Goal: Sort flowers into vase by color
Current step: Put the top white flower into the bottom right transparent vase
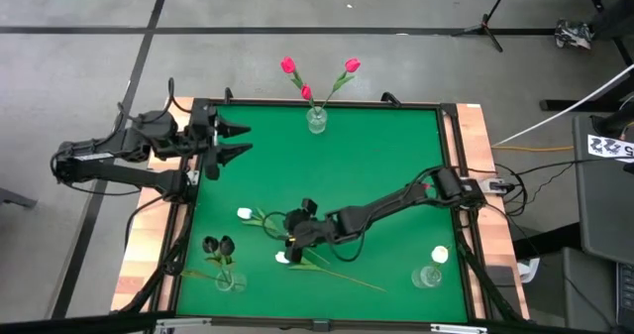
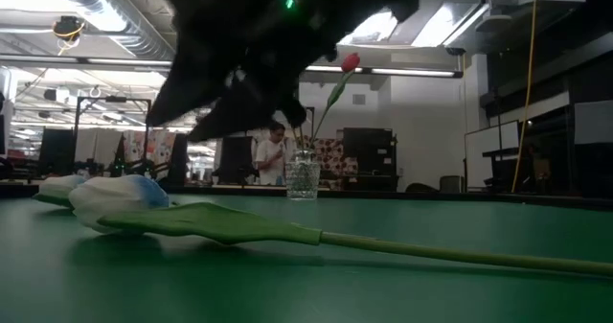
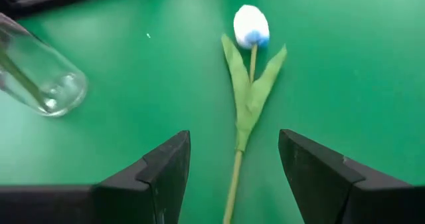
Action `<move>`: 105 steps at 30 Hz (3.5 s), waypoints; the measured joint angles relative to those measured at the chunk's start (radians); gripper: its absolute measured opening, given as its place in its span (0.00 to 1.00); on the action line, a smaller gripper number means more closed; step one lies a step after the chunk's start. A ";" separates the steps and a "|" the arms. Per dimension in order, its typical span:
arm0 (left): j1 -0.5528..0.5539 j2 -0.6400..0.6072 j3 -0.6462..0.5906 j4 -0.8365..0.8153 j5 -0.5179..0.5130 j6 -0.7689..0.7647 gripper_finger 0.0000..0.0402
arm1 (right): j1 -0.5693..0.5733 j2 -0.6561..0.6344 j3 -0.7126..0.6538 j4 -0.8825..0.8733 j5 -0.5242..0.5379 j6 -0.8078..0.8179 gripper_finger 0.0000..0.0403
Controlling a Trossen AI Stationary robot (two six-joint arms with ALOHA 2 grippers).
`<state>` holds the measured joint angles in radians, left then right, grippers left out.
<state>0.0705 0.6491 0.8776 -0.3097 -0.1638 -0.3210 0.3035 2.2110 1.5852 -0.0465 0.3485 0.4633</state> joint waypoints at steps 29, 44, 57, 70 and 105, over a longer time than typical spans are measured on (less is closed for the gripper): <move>0.000 0.000 -0.001 -0.050 0.000 -0.065 0.64 | -0.005 0.138 0.080 -0.199 -0.030 0.089 0.05; 0.000 -0.030 -0.002 0.173 -0.002 -0.100 0.64 | -0.049 0.119 0.460 -0.503 0.029 -0.051 0.02; 0.000 -0.160 -0.001 0.529 0.043 -0.019 0.64 | -0.205 0.000 0.735 -0.644 0.068 -0.128 0.01; -0.001 -0.019 -0.002 0.497 0.076 -0.044 0.64 | -0.236 -0.199 0.738 -0.445 0.069 -0.219 0.01; 0.001 0.282 -0.001 0.789 0.065 0.044 0.64 | -0.204 -0.254 0.736 -0.377 0.104 -0.367 0.01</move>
<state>0.0719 0.9311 0.8764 0.4794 -0.0986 -0.2768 0.0998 1.9568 2.3207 -0.4237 0.4520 0.0966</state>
